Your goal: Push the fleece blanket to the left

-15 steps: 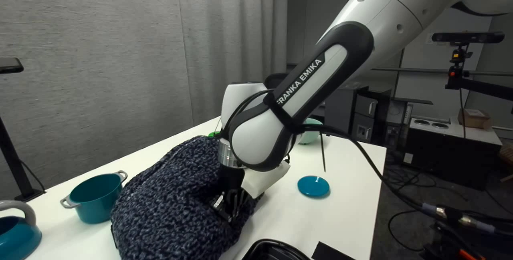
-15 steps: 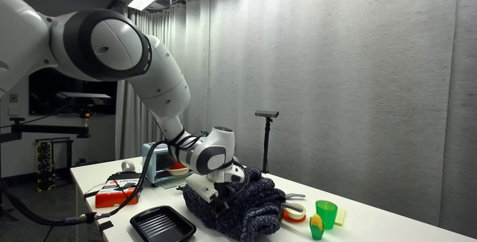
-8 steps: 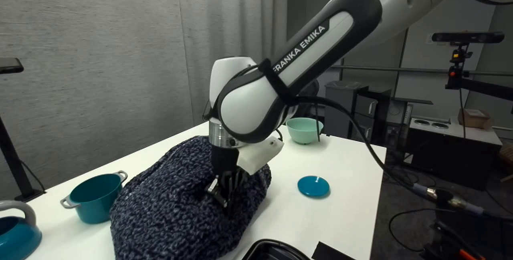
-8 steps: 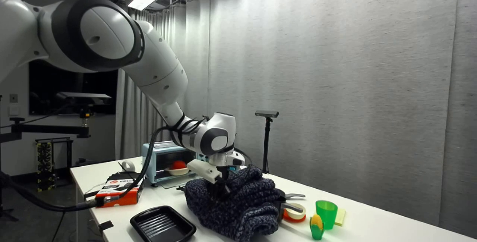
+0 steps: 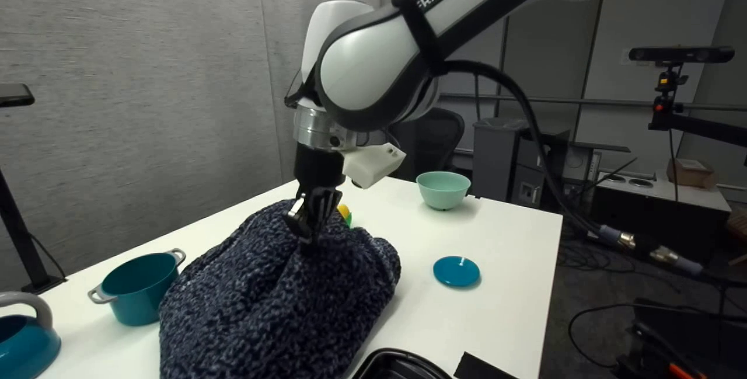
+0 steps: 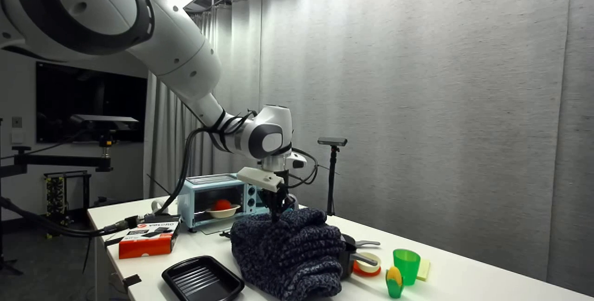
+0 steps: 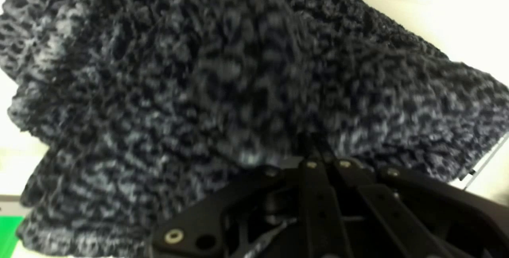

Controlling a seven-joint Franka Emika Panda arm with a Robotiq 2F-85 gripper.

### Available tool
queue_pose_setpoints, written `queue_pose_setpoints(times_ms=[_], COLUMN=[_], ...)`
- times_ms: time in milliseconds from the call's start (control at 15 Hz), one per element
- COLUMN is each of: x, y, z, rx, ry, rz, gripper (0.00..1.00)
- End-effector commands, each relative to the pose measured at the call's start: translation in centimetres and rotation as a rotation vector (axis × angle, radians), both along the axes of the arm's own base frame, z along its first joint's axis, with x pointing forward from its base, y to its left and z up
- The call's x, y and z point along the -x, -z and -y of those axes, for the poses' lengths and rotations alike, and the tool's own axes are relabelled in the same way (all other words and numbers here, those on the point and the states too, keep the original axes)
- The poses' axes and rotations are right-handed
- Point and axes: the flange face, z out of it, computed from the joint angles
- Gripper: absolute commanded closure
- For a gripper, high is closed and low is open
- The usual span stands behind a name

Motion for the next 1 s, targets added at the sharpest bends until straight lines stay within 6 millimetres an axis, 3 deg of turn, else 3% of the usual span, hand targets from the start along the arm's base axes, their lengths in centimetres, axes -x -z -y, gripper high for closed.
queue_pose_setpoints(times_ms=[0, 133, 533, 800, 867, 933], x=[0.3, 0.4, 1.2, 1.4, 1.5, 1.3], y=[-3.3, -4.2, -8.1, -9.4, -9.3, -8.6], z=[-0.1, -0.2, 2.0, 2.3, 2.3, 1.8], rx=[-0.016, -0.018, 0.027, 0.029, 0.032, 0.03], ry=[-0.073, -0.094, -0.137, -0.141, -0.123, -0.118], rz=[0.024, 0.034, 0.012, 0.007, 0.004, 0.015], gripper=[1.0, 1.0, 1.0, 1.0, 0.74, 0.98])
